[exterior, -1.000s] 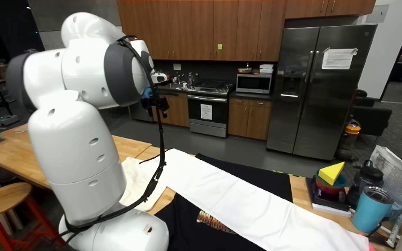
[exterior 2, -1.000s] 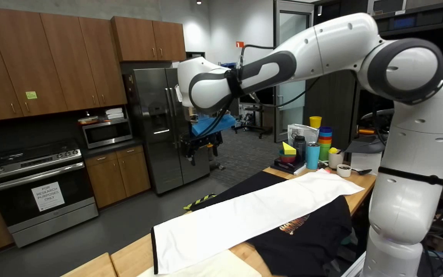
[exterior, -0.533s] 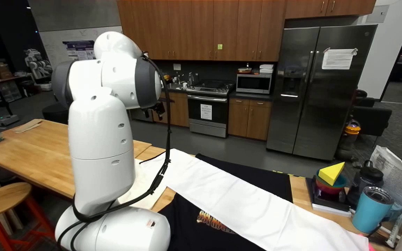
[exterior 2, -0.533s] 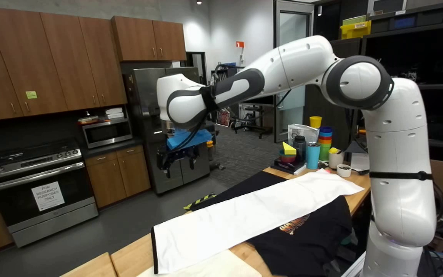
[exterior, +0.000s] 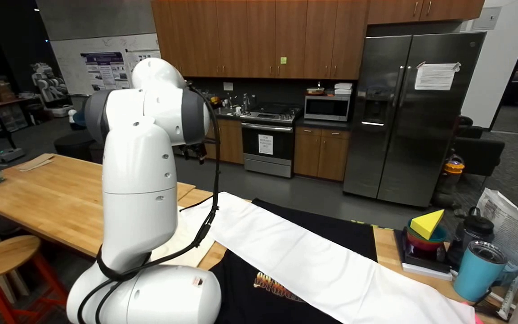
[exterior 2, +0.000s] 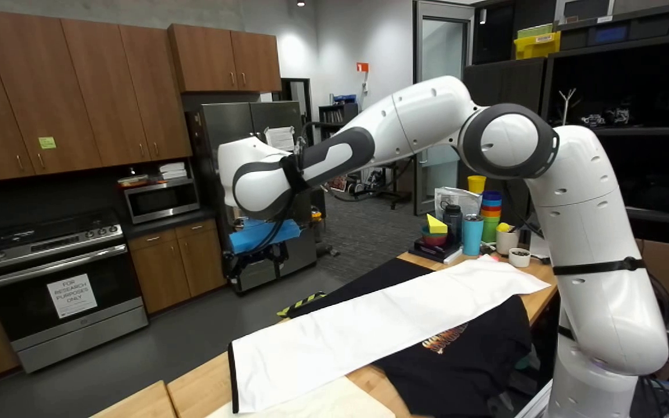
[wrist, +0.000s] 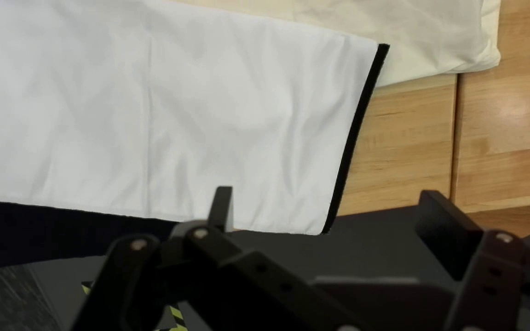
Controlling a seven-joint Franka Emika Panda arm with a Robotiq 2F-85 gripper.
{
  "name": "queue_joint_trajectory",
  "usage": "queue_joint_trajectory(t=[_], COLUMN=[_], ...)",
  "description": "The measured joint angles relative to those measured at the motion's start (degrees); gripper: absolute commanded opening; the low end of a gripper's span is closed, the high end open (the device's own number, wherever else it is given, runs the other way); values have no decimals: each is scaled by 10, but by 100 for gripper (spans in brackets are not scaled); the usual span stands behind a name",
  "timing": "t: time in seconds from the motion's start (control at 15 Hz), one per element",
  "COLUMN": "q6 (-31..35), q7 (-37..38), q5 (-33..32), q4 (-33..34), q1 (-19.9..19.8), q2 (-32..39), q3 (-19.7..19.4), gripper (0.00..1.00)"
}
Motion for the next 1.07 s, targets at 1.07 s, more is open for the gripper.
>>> queue_joint_trajectory(t=[1.07], q6=[6], q7=[86], q5=[-35], q4=[102], q1=[83], q2=[181], q3=[-48], gripper=[100])
